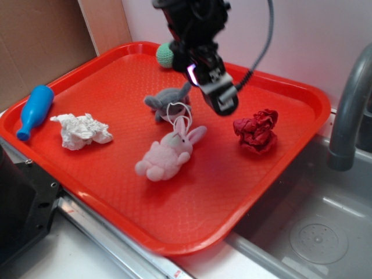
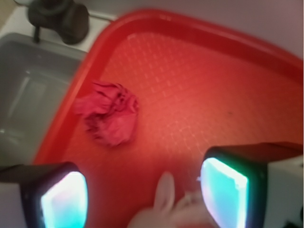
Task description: Grab the red paper.
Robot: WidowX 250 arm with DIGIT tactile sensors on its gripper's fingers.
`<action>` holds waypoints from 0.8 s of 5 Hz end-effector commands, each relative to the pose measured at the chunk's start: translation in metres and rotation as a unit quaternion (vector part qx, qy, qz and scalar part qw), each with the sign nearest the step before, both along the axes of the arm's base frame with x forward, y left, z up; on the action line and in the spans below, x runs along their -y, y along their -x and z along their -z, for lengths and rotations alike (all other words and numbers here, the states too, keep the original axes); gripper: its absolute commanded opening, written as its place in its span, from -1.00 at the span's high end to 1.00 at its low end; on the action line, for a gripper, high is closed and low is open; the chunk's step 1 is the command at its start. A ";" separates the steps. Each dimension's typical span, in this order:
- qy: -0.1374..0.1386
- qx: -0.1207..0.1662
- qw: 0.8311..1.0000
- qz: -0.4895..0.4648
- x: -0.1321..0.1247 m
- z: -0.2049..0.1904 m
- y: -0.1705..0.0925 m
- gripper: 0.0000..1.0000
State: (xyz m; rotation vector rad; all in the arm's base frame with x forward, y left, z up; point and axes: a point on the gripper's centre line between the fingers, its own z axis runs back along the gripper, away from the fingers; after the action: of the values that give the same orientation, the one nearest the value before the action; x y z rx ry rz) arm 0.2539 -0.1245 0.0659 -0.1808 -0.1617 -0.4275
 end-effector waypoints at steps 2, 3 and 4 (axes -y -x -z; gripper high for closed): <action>0.058 0.031 0.992 0.106 0.047 0.014 -0.022 -1.00; 0.017 0.031 0.987 0.155 0.046 -0.010 -0.010 -1.00; -0.005 0.047 0.984 0.174 0.043 -0.032 -0.013 -1.00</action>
State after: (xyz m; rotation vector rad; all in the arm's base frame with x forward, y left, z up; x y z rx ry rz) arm 0.2692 -0.1587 0.0737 -0.1692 -0.1453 -0.7853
